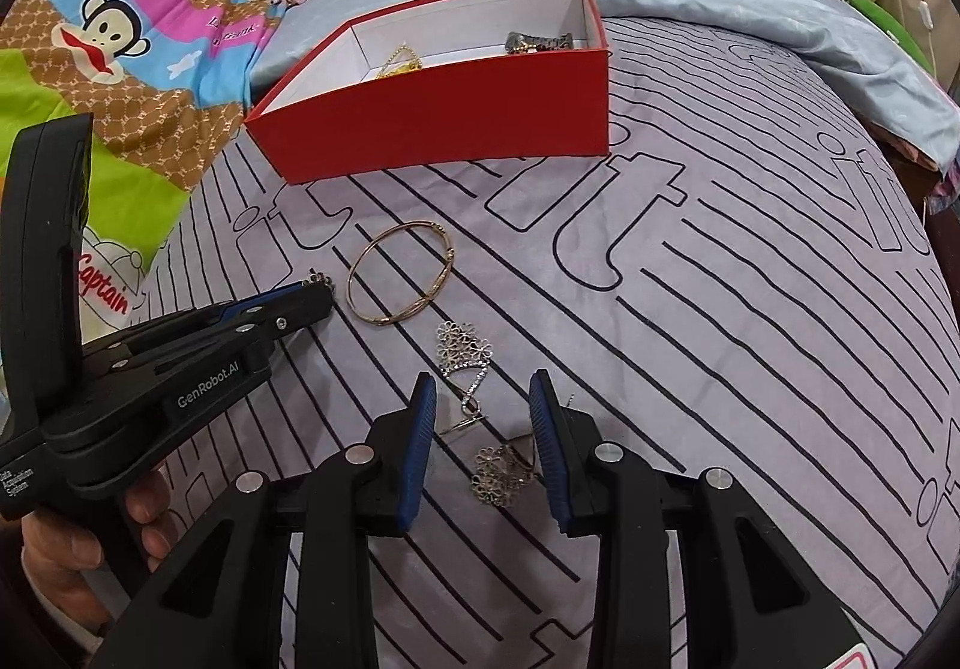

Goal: Organize jewelry
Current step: 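Grasp the small gold ring with the left tool while the right tool grasps the silver chain pendant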

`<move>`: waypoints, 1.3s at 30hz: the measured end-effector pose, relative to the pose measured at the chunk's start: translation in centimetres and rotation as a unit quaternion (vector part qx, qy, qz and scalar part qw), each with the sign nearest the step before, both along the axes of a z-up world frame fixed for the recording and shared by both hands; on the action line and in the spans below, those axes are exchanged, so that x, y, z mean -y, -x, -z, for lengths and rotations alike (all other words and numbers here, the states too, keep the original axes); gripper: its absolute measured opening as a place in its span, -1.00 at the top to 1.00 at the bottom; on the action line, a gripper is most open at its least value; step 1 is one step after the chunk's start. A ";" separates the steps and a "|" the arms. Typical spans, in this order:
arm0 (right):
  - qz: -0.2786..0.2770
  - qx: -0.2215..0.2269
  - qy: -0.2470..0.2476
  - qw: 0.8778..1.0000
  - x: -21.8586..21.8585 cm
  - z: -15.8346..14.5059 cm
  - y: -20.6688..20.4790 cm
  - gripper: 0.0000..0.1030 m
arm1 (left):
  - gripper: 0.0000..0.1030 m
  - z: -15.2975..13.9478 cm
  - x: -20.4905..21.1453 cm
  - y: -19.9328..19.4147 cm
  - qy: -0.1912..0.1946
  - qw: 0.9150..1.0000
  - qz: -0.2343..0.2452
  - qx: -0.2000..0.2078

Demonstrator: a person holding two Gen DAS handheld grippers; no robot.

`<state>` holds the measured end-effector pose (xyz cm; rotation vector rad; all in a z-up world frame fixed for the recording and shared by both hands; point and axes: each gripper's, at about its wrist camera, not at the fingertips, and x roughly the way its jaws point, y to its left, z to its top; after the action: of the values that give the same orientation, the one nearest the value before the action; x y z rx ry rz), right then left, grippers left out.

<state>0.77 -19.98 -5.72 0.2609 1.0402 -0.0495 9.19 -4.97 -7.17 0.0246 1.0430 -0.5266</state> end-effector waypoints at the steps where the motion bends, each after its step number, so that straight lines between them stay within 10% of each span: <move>1: 0.000 0.000 -0.001 1.000 0.0 0.0 0.0 0.38 | 0.83 -0.1 -0.3 0.0 0.002 1.000 -0.002 0.000; 21: 0.025 -0.016 0.007 1.000 1.9 0.1 2.1 0.38 | 0.83 -1.9 -3.5 1.0 0.001 1.000 -0.019 0.012; 39: -0.021 0.016 0.005 1.000 -0.6 0.1 -5.6 0.38 | 0.83 -1.9 -3.7 0.9 -0.002 1.000 -0.022 0.011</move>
<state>6.37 -19.41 -5.78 0.2302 1.0134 -0.0128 8.30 -1.30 -5.29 0.0108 1.0212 -0.4825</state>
